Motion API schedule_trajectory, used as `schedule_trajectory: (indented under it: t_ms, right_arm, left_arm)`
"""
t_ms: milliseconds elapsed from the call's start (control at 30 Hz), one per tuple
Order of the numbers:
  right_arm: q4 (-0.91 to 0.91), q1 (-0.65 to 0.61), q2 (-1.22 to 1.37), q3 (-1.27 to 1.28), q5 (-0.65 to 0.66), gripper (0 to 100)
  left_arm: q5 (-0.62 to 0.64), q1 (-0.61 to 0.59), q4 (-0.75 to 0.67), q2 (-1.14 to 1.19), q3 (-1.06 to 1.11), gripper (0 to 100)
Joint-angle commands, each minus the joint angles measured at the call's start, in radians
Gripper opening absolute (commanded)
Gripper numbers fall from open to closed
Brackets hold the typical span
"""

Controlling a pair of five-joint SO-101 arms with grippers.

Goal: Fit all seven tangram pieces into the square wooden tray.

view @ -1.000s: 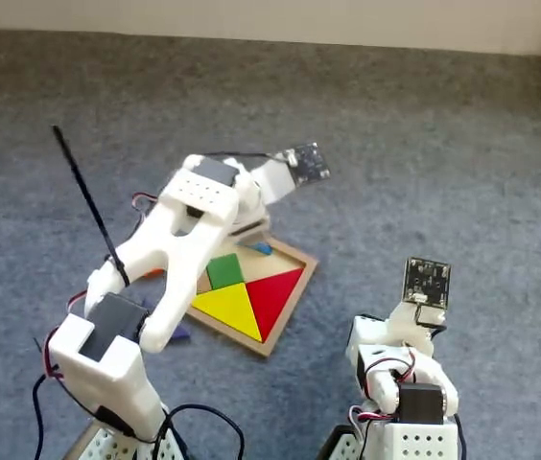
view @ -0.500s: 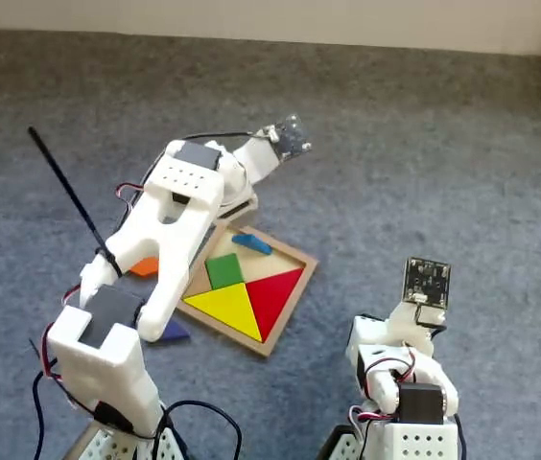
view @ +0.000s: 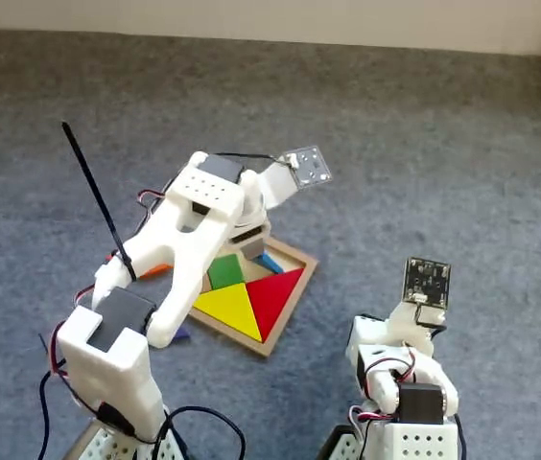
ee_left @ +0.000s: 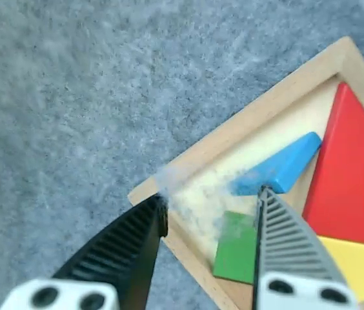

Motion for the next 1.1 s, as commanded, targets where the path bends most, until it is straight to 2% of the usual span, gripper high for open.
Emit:
schedule_trajectory:
  t_ms: [0, 300, 400, 600, 700, 933, 1067]
  right_arm:
    - [-0.004, 0.010, -0.012, 0.116, 0.008, 0.5]
    - [-0.004, 0.010, -0.012, 0.116, 0.008, 0.5]
    - [-0.004, 0.010, -0.012, 0.116, 0.008, 0.5]
    - [-0.004, 0.010, -0.012, 0.116, 0.008, 0.5]
    - [-0.004, 0.010, -0.012, 0.116, 0.008, 0.5]
    - [-0.004, 0.010, -0.012, 0.116, 0.008, 0.5]
    - [-0.004, 0.010, -0.012, 0.116, 0.008, 0.5]
  left_arm:
    - [0.009, 0.012, 0.006, -0.019, -0.021, 23]
    - [0.044, 0.041, 0.002, -0.163, -0.035, 23]
    - [0.086, 0.070, -0.023, -0.113, -0.035, 23]
    - [0.089, 0.077, -0.055, 0.024, -0.035, 23]
    - [0.087, 0.067, -0.054, 0.033, -0.035, 19]
    - [0.084, 0.061, 0.074, -0.041, -0.035, 16]
    - [0.084, 0.064, 0.095, -0.081, -0.035, 16]
